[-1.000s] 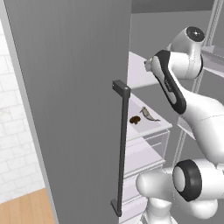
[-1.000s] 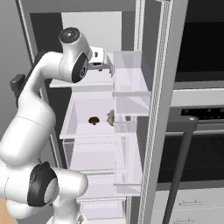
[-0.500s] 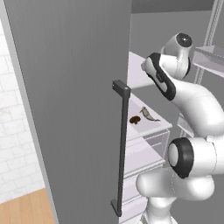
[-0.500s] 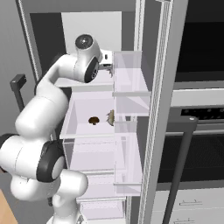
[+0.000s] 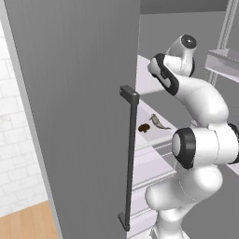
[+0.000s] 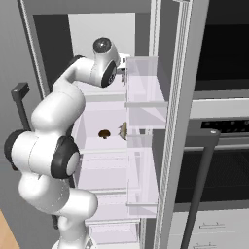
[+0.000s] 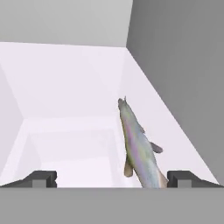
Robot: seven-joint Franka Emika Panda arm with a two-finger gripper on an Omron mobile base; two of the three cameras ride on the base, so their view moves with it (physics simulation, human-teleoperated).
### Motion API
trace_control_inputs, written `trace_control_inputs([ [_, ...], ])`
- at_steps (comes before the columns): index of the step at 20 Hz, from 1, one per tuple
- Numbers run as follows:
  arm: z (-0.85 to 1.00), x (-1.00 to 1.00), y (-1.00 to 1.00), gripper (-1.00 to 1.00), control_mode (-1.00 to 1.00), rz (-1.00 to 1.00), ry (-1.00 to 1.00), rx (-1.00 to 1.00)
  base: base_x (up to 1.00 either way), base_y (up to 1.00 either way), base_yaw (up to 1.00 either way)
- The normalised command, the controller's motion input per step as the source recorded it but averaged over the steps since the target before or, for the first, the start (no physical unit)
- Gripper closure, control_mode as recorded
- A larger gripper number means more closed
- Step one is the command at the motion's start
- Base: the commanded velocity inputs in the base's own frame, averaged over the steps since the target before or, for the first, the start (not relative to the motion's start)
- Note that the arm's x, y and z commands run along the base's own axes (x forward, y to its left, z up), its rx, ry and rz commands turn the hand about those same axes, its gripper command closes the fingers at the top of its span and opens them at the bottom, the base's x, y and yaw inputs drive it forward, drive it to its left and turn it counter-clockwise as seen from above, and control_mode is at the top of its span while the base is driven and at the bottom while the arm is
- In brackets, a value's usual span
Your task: Place one mushroom and one fish in each tupperware on the nearby counter, to pack two identical lunches.
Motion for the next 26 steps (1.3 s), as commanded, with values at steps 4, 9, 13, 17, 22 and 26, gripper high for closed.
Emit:
trace_control_inputs([
  [4, 0.00, 0.49, -0.21, -1.00, -1.00, 0.00, 0.01, 0.00, 0.00, 0.00, 0.00],
  [9, -0.11, 0.42, -0.06, -1.00, -1.00, 0.00, 0.00, 0.00, 0.00, 0.00, 0.00],
  [13, -0.26, 0.47, -0.17, -1.00, -1.00, 0.00, 0.03, 0.00, 0.00, 0.00, 0.00],
  [17, -0.35, 0.35, -0.11, -1.00, -1.00, 0.00, 0.01, 0.00, 0.00, 0.00, 0.00],
  [22, -0.37, 0.18, 0.01, 1.00, -1.00, 0.00, 0.00, 0.00, 0.00, 0.00, 0.00],
  [26, -0.53, -0.03, 0.06, 1.00, -1.00, 0.00, 0.04, -0.01, 0.00, 0.00, 0.00],
])
